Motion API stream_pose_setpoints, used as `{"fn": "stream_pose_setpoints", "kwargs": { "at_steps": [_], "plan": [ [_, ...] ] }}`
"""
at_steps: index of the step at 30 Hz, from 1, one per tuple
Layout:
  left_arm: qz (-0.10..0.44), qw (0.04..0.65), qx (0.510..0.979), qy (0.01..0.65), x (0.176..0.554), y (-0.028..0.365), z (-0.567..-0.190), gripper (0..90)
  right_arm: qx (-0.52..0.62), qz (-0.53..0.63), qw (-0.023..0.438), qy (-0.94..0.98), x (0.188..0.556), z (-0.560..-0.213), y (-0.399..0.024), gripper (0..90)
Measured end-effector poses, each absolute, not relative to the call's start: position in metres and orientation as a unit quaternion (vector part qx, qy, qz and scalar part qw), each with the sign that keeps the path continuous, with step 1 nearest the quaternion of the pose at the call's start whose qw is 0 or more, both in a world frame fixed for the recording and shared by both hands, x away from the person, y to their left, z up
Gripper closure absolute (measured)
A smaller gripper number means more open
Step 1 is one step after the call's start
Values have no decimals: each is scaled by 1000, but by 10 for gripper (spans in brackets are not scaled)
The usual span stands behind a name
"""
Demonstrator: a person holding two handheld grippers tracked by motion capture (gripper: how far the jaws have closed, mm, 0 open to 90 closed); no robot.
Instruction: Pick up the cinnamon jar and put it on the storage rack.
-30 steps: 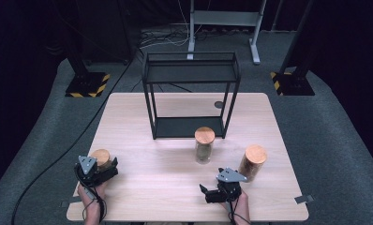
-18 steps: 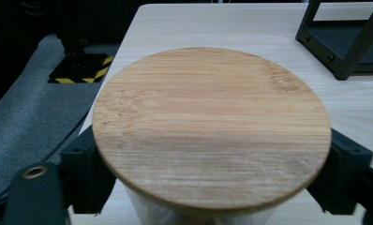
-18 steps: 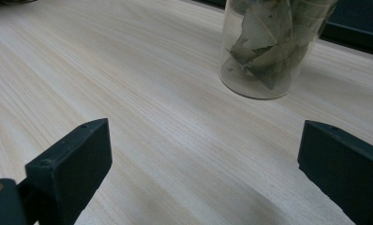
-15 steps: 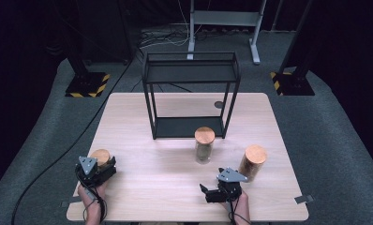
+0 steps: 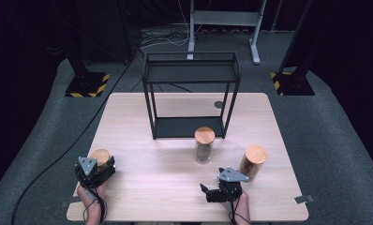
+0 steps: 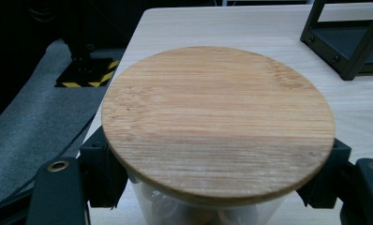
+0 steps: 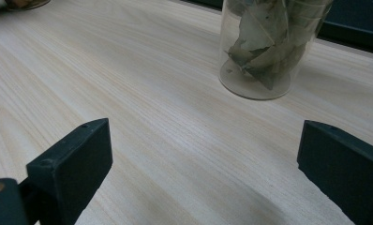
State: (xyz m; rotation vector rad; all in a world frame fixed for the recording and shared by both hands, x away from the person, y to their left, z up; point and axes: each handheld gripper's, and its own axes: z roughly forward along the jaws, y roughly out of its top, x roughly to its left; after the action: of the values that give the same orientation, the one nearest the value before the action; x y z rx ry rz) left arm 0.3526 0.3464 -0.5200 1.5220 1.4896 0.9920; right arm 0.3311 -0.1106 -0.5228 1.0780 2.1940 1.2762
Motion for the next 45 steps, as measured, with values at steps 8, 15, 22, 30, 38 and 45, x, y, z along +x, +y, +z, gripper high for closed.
{"fn": "stream_pose_setpoints", "kwargs": {
  "at_steps": [8, 15, 22, 30, 38, 45],
  "plan": [
    [387, 392, 598, 583, 352, 345, -518, 249, 384, 454, 189, 782, 332, -523, -111, 28],
    [385, 399, 599, 577, 353, 341, -515, 249, 384, 453, 187, 783, 332, -523, -111, 27],
    [384, 401, 603, 574, 354, 336, -514, 249, 384, 453, 185, 783, 332, -523, -111, 28],
    [383, 400, 605, 572, 354, 331, -513, 249, 384, 454, 185, 783, 332, -523, -111, 27],
    [380, 400, 608, 570, 355, 325, -513, 249, 383, 453, 188, 783, 332, -523, -110, 28],
    [378, 399, 611, 570, 357, 320, -512, 249, 383, 453, 188, 783, 332, -523, -110, 27]
  ]
}}
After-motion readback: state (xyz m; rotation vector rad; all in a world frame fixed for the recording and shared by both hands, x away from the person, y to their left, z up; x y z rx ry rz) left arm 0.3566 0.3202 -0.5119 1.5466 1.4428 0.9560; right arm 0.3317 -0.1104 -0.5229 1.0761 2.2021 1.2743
